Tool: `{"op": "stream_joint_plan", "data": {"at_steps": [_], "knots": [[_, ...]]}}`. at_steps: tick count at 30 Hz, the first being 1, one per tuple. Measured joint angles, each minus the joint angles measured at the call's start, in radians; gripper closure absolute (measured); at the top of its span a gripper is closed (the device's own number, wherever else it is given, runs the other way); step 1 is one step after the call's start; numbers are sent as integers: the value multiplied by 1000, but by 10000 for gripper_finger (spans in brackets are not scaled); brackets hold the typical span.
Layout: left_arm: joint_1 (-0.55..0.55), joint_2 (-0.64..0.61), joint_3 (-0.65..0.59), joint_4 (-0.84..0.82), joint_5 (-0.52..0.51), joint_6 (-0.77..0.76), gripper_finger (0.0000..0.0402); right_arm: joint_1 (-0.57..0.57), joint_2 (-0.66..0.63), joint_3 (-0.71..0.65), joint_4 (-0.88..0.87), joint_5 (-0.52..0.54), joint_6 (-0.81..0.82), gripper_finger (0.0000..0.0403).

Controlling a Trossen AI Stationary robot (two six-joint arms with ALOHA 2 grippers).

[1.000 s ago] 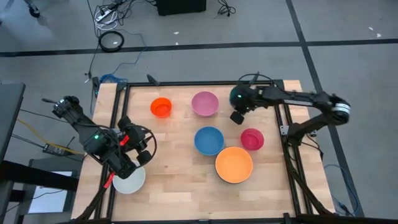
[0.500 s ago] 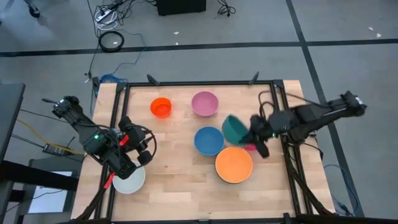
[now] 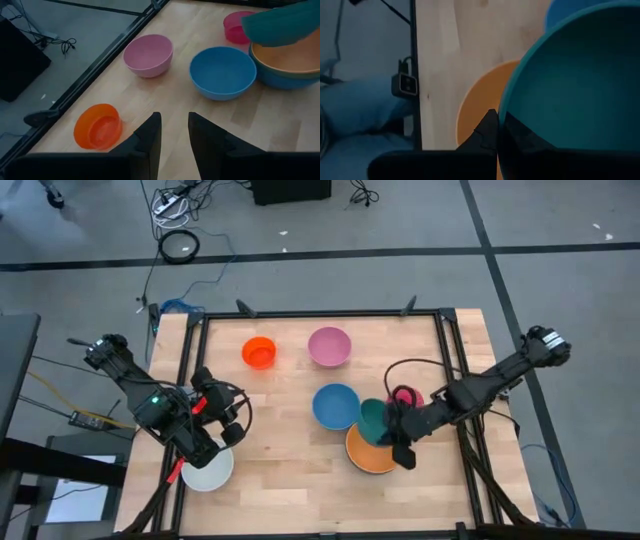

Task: Nest bowls inside each other
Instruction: Stack the green bowl on top of the yellow bowl, then stack the blue bowl on top of the green bowl

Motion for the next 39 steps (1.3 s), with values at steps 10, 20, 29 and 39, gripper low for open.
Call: {"op": "stream_joint_plan", "data": {"at_steps": [10,20,29,39], "knots": [[0,0,0,-4,-1,0,296,32,52,54,-65,-78,39,383],[0,0,0,-4,0,0,296,27,67,54,-30,-59,56,297],[0,0,0,-2,-11,12,296,-68,78,105,55,25,-187,281],[0,0,0,0,-11,16,296,-250,315,265,21,-24,-472,232]]}}
